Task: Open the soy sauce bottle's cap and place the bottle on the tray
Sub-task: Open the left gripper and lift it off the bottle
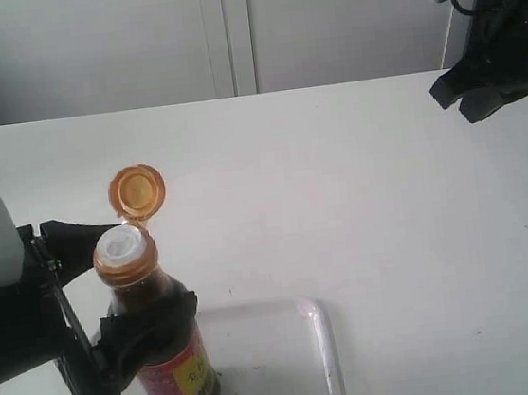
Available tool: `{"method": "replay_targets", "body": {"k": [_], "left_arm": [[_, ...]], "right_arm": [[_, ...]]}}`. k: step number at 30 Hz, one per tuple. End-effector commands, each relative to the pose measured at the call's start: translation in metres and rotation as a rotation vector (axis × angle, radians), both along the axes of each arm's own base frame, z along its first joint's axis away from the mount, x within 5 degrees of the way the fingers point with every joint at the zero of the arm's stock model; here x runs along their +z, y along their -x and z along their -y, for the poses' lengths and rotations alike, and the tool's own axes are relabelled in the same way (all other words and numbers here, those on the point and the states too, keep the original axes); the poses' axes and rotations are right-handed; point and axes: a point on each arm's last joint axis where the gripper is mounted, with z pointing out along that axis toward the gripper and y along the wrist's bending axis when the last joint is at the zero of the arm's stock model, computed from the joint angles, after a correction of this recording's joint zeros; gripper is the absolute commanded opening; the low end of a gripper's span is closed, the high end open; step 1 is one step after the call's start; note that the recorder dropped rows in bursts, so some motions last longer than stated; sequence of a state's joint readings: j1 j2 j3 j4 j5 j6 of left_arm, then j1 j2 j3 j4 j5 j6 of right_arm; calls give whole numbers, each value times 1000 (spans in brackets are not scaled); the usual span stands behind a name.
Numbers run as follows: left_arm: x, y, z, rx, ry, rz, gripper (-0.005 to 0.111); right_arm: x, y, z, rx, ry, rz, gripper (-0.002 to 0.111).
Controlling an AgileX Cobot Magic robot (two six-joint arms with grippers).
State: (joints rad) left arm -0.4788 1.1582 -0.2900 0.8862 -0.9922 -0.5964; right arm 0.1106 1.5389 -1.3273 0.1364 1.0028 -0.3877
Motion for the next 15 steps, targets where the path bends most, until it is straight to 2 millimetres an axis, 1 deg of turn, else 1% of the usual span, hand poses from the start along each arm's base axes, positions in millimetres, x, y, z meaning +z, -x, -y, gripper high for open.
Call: {"method": "replay_targets", "body": {"k": [1, 9, 15], "left_arm": [[13, 2, -2, 16, 84, 32, 86], [24, -2, -1, 26, 145, 57, 86], [41, -9, 3, 20, 195, 85, 86]], "right_arm": [[1, 1, 0, 7, -1, 12, 0], [1, 1, 0, 7, -1, 12, 0], [1, 1, 0, 7, -1, 12, 0]]}}
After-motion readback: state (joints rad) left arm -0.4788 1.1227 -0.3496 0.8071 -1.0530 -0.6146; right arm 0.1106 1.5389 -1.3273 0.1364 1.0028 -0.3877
